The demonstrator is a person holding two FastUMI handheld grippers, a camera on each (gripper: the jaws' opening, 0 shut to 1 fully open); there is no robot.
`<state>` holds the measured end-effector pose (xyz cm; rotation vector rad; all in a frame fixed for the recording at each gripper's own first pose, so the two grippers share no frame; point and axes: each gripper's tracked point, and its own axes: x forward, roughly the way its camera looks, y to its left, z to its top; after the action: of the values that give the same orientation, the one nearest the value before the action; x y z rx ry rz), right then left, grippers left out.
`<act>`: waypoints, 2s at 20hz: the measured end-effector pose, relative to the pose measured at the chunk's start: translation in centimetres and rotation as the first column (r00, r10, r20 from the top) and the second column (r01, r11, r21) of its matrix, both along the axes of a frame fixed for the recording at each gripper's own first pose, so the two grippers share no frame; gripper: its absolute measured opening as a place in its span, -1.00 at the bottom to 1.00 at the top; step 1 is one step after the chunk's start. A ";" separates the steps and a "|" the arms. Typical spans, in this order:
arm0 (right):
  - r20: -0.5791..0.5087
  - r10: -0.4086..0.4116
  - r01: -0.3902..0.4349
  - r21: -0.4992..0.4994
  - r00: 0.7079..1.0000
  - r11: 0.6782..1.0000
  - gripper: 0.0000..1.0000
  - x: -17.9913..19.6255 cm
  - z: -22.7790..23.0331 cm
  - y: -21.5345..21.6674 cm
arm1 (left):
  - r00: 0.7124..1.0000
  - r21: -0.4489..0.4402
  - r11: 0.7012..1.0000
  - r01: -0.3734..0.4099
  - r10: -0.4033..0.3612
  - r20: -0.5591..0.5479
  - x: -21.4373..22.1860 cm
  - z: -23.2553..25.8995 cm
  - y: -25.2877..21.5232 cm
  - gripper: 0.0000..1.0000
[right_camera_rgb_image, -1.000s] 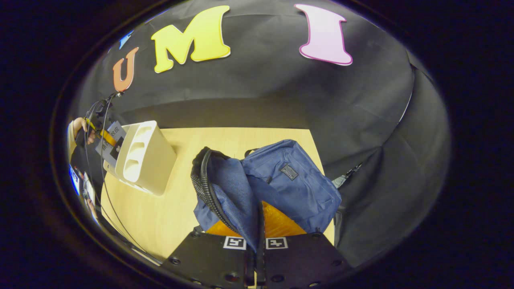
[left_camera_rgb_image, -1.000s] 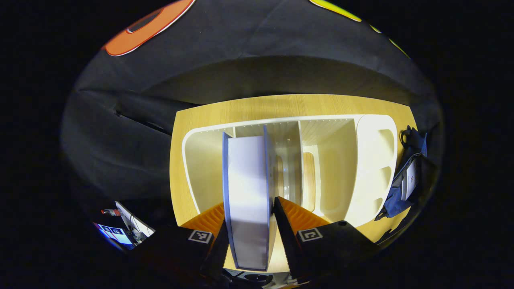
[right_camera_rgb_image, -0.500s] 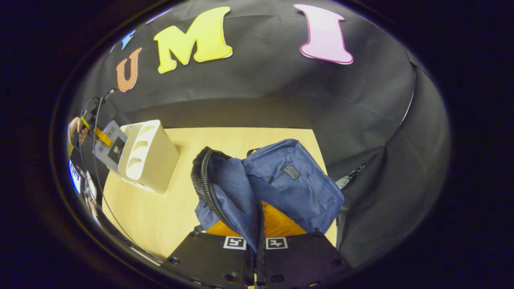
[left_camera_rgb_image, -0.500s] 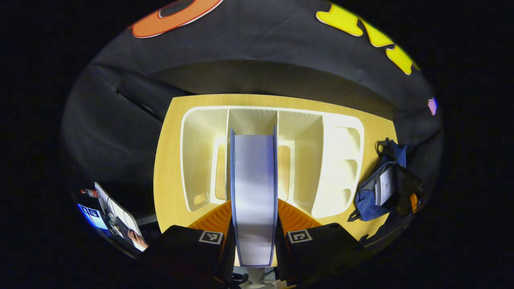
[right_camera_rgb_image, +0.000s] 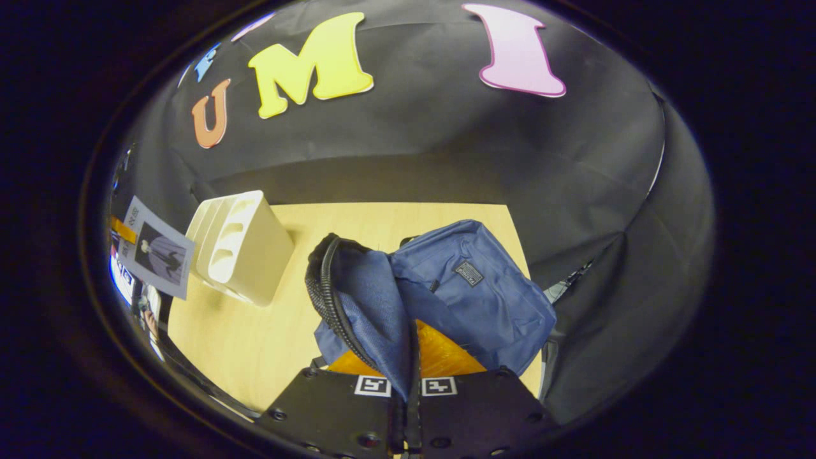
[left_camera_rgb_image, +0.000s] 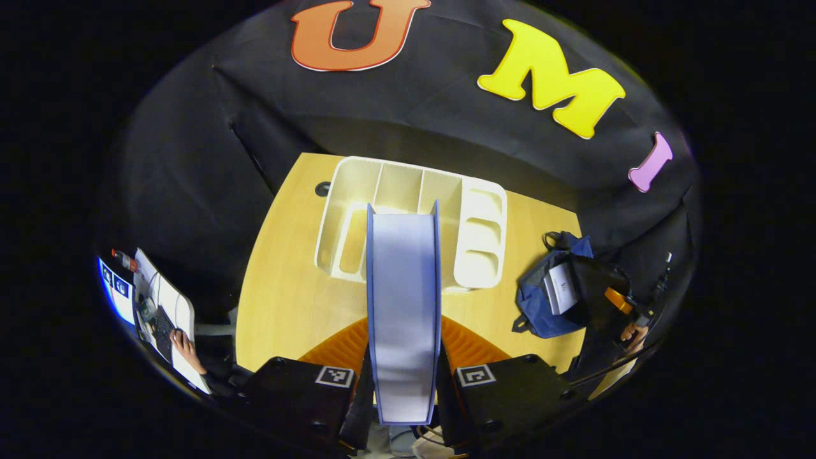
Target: Open the schoolbag, grab two books from the bookshelf and put them into the schoolbag.
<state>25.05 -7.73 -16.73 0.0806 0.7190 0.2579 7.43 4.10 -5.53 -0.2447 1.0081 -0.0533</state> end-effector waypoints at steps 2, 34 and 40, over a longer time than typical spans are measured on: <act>-0.001 0.019 -0.019 0.000 1.000 1.000 -0.94 0.0 -0.3 0.1 | 1.000 -0.057 0.998 -0.007 0.005 -0.025 -3.0 -1.2 -1.9 -0.11; -0.051 0.376 -0.379 -0.076 0.925 0.922 -0.94 1.1 1.9 3.7 | 0.984 -0.888 0.457 0.045 0.131 0.118 12.7 -18.1 -48.3 -0.17; -0.078 0.429 -0.435 -0.091 0.900 0.896 -0.94 0.3 1.1 4.7 | 0.976 -0.933 0.355 0.062 0.175 0.131 16.3 -19.6 -53.9 -0.17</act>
<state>25.31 -2.99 -15.68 -0.1787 0.8008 0.6455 23.76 -49.79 -25.17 -1.3430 0.6351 -0.6161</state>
